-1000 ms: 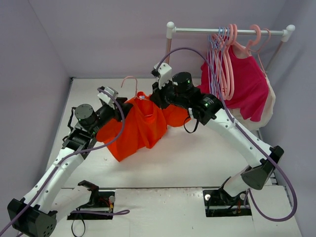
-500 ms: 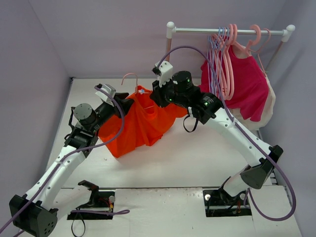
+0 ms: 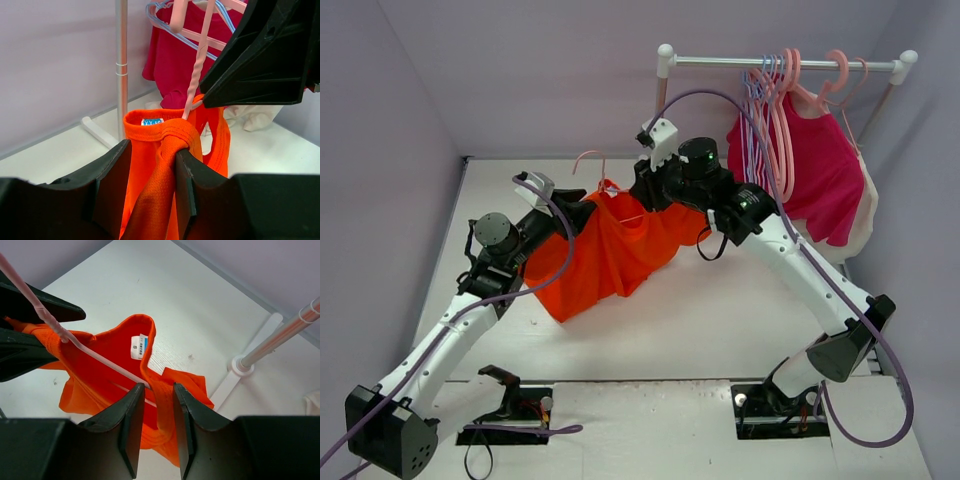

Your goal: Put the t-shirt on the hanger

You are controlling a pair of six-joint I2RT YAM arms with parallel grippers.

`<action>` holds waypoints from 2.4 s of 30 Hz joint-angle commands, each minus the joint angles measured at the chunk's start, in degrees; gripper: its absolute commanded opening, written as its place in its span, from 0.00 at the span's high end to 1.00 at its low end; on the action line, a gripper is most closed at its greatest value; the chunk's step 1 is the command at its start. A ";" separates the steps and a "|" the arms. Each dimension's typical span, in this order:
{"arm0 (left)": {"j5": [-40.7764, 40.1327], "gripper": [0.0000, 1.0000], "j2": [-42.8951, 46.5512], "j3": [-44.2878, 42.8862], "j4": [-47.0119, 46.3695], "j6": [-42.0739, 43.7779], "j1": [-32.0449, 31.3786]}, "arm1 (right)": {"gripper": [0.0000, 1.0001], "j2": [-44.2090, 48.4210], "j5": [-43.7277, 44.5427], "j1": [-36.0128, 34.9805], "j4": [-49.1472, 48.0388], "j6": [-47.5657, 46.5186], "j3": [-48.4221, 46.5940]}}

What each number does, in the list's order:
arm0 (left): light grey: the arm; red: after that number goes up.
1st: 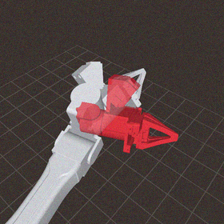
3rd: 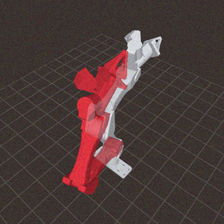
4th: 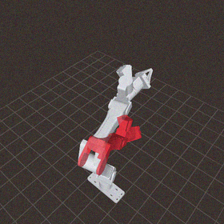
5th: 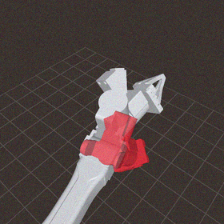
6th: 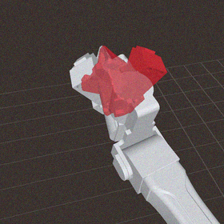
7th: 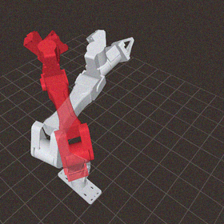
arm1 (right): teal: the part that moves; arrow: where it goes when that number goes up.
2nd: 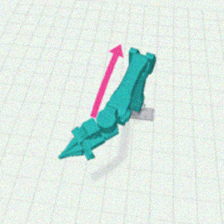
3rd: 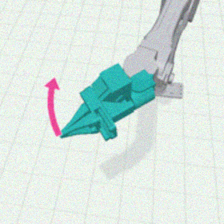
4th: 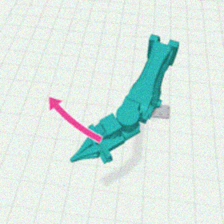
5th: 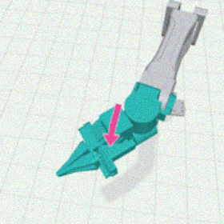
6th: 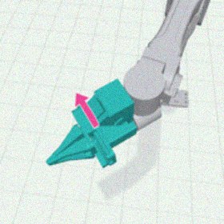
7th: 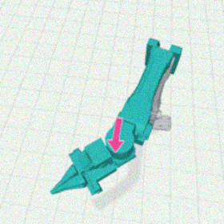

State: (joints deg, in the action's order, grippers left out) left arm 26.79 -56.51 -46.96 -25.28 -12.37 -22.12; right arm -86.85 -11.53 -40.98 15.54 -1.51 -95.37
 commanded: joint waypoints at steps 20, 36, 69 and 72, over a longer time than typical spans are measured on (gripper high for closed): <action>6.70 1.00 -0.09 -0.24 -9.44 -3.16 1.73 | 0.50 12.83 -26.73 20.86 -1.87 -25.69 15.21; 12.15 1.00 -0.70 -1.80 -9.33 -3.93 2.19 | 0.52 7.13 -28.86 20.52 6.19 -32.31 13.72; 28.74 1.00 -6.59 -9.99 -5.01 -3.59 3.13 | 1.00 7.09 -37.11 14.61 9.16 -29.89 13.25; 29.01 0.99 -6.59 -10.28 -4.09 -2.97 3.48 | 1.00 8.03 -36.89 14.61 9.16 -29.34 12.41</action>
State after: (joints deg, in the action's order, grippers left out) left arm 52.10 -64.12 -53.17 -26.11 -15.40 -18.89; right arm -80.94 -47.42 -26.35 27.66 -32.40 -80.31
